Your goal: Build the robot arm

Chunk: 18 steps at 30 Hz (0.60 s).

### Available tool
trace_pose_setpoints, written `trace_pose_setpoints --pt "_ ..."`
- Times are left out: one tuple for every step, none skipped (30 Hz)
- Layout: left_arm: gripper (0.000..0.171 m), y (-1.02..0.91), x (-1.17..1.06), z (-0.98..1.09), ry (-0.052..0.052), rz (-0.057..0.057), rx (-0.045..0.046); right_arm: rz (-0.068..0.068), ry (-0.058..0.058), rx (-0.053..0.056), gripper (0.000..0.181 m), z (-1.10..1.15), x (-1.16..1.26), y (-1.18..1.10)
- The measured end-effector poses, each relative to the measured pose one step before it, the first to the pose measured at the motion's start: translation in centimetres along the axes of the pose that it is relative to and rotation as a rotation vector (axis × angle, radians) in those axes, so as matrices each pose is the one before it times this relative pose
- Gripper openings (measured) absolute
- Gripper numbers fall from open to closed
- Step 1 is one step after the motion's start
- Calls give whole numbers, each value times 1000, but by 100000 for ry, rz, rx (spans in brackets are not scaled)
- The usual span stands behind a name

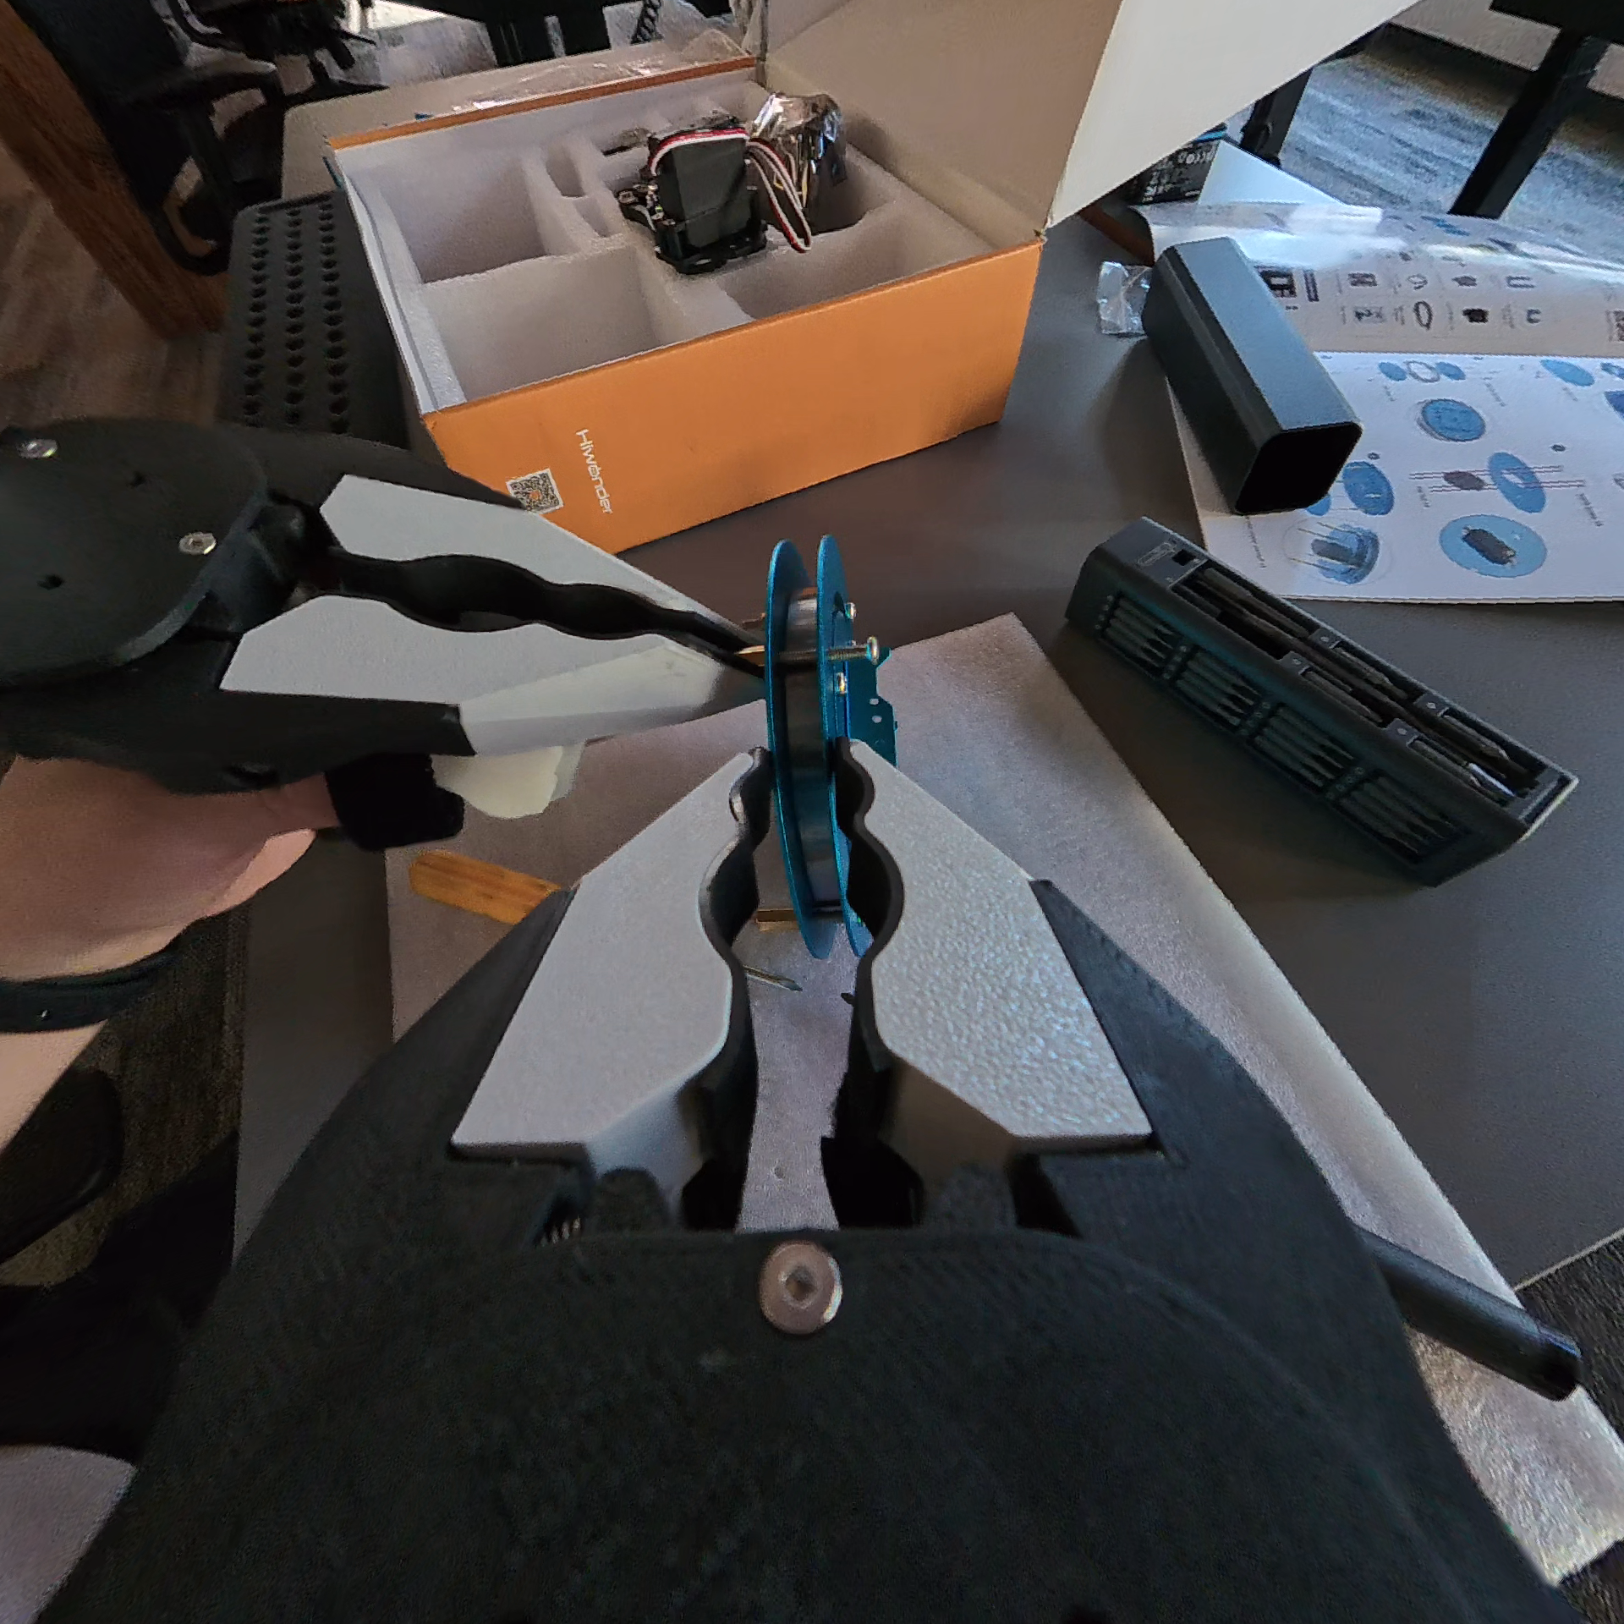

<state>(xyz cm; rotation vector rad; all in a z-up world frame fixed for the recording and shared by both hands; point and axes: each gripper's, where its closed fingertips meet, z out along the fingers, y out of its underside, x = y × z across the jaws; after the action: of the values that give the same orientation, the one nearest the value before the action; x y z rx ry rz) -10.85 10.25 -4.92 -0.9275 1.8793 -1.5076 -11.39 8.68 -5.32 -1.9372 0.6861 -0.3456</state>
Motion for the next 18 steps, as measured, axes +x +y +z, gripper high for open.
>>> trace_pose_setpoints --pt "4 31 -1 -59 1663 91 -144 -300 -1563 863 13 13 -78 -16" --pt "4 38 -44 -78 1345 963 -167 -1832 -2416 1056 14 35 -198 -6" --pt "4 51 -125 -110 849 2216 -209 -3353 -1703 657 15 38 -106 95" --pt "4 60 -216 -111 198 2450 -360 -4078 -901 -480 18 139 -11 287" --pt "4 71 -192 -104 390 2304 -604 -4526 -1106 -973 25 246 -82 381" --pt "4 51 -133 -87 1109 1579 -650 -3128 604 -1546 27 322 151 494" --pt "4 34 -97 -58 1514 74 -638 -1472 247 -1617 28 346 36 421" --pt "4 16 -72 -16 1677 -635 -648 -818 -2226 487 23 252 -430 -18" --pt "4 10 -98 -7 1156 11 -690 -268 473 2251 19 109 -96 -320" --pt "4 -9 -180 6 175 939 -552 -185 1846 891 17 88 67 -180" --pt "4 -9 -161 38 -51 1126 -577 884 2002 -295 17 76 102 -73" --pt "4 -38 -85 65 334 601 -385 2300 1461 -879 16 -2 20 -76" --pt "4 -82 11 65 922 156 -262 1583 1784 -1586 15 -44 28 -1" --pt "4 -83 54 23 1245 70 -154 318 1812 -1262 15 -118 -60 -25" --pt "4 -79 123 -36 1465 -72 -152 1212 1266 -1277 15 -210 -184 -21" --pt "4 -73 204 -81 1698 -112 -40 1815 682 -1134 16 -299 -298 -43" --pt "4 -65 254 -116 1771 114 208 1812 422 -265 16 -373 -339 -85" --pt "4 -19 280 -102 1925 82 406 1808 236 106 16 -324 -357 -53"
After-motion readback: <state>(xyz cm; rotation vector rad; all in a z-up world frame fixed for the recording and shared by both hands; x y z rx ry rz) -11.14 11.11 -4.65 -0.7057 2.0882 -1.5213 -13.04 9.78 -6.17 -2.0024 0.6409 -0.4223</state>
